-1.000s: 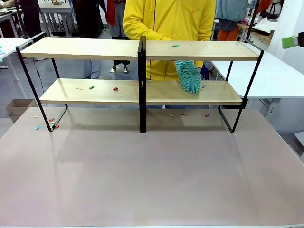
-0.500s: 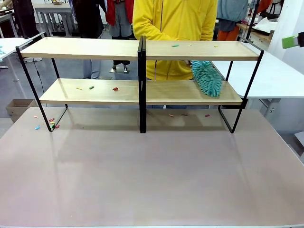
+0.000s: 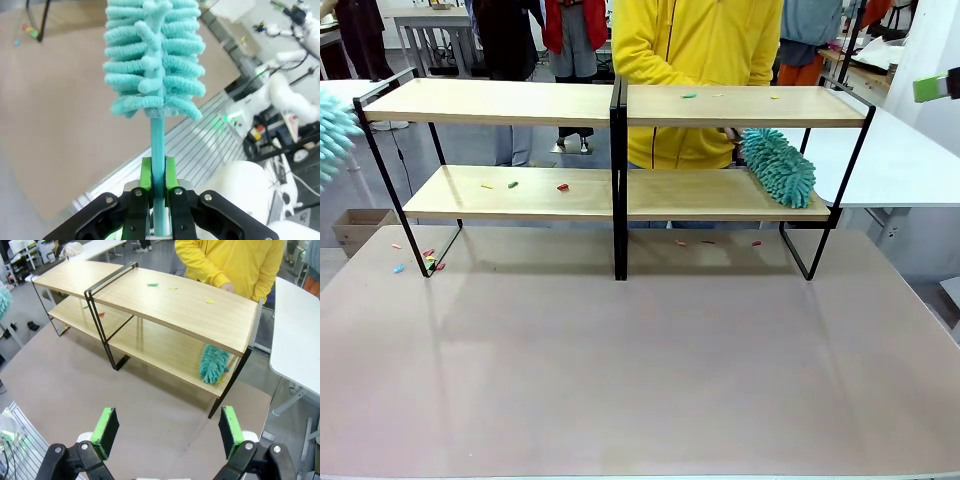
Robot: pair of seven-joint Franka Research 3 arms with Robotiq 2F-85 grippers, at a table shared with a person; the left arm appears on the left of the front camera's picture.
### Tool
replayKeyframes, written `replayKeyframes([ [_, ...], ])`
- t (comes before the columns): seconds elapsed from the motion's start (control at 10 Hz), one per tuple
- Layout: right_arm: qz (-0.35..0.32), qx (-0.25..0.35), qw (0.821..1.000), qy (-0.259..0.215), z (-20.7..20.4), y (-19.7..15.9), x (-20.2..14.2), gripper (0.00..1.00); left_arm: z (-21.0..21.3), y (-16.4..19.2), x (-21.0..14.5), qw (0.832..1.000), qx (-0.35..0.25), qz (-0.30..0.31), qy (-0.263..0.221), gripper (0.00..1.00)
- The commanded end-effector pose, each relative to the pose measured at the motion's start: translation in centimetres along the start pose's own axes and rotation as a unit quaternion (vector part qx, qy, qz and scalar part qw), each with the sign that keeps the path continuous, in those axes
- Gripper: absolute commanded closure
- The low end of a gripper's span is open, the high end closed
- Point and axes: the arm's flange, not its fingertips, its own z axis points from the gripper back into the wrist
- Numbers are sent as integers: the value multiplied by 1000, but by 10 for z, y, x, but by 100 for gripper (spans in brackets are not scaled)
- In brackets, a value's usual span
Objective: Clean the shelves.
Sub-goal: Clean a randomly selected level of the Shelf with the Duster.
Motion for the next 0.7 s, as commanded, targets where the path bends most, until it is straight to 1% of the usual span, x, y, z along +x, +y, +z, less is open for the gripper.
replayKeyframes([
  [0.0, -1, 2, 1000, -1, 0, -1, 0, 0, -66, -17, -6, 994, 31, -28, 101, 88],
  [0.1, -1, 2, 1000, -1, 0, -1, 0, 0, -98, -17, -6, 986, 28, -21, 160, 88],
  [0.2, -1, 2, 1000, -1, 0, -1, 0, 0, -140, -13, -9, 978, 55, 2, 201, 88],
  [0.3, -1, 2, 1000, -1, 0, -1, 0, 0, -177, -8, -10, 972, 65, 27, 224, 88],
  [0.4, -1, 2, 1000, -1, 0, -1, 0, 0, -210, -3, -14, 967, 91, 47, 233, 88],
  [0.5, -1, 2, 1000, -1, 0, -1, 0, 0, -234, -4, -13, 964, 91, 64, 243, 88],
  [0.6, -1, 2, 1000, -1, 0, -1, 0, 0, -214, -6, 6, 969, -3, 55, 242, 88],
])
